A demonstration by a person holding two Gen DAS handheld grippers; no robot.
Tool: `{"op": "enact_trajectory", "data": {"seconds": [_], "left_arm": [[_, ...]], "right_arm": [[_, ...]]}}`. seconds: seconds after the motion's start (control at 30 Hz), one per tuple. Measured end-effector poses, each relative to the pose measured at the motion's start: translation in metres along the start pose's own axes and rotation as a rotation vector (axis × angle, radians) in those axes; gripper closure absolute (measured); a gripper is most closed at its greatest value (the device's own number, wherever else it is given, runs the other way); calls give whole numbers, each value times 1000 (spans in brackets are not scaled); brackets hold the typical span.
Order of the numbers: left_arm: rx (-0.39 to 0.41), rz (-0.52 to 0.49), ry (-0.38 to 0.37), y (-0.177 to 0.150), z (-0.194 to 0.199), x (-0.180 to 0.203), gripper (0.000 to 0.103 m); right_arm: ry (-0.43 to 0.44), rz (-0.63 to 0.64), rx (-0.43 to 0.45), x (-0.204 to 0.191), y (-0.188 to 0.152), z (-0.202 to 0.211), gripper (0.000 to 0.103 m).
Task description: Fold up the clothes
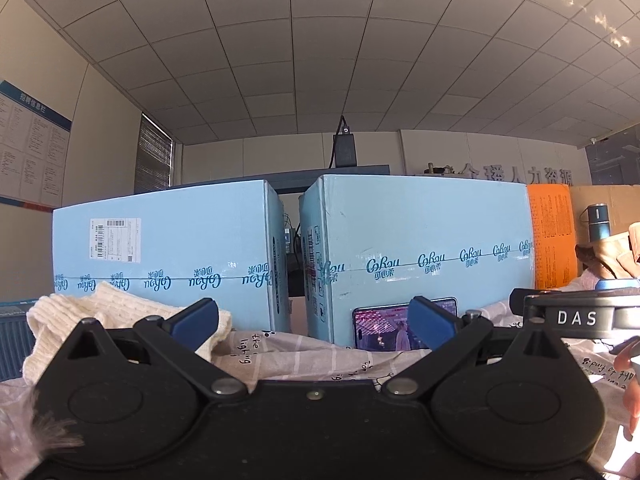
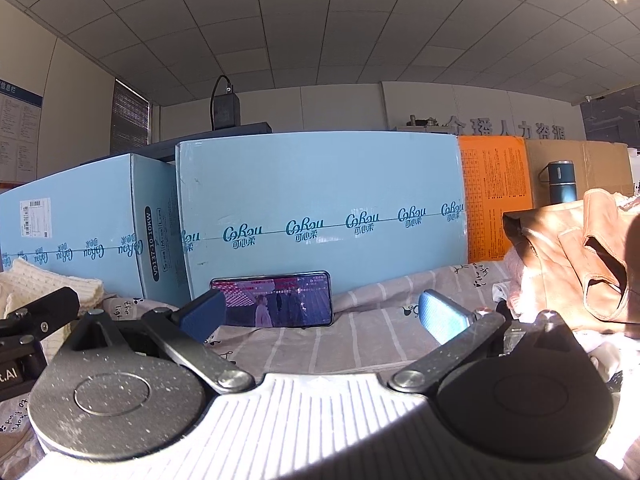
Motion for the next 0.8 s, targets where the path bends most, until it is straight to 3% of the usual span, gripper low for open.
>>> {"op": "enact_trajectory", "data": {"seconds": [0.2, 0.37, 0.8], "left_arm": [[-20, -18, -11, -2, 0, 4, 0], [-92, -6, -96, -11, -3, 10, 0], [-122, 18, -106, -15, -6, 10, 0]], "right_arm": [[-2, 1, -3, 0, -2, -1, 0], [-8, 3, 0, 0, -2, 0, 0], [-2, 10, 24, -2, 0, 3, 0]]}}
Point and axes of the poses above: each gripper's, at about its wrist camera, not at the fingertips, and z roughly against the way its jaws point, x to its right, y to its top, the point moved 10 cm from there along -z, roughly the way its jaws point, and after that the axes turned 1 degree about -y, right-handed, at the moved point
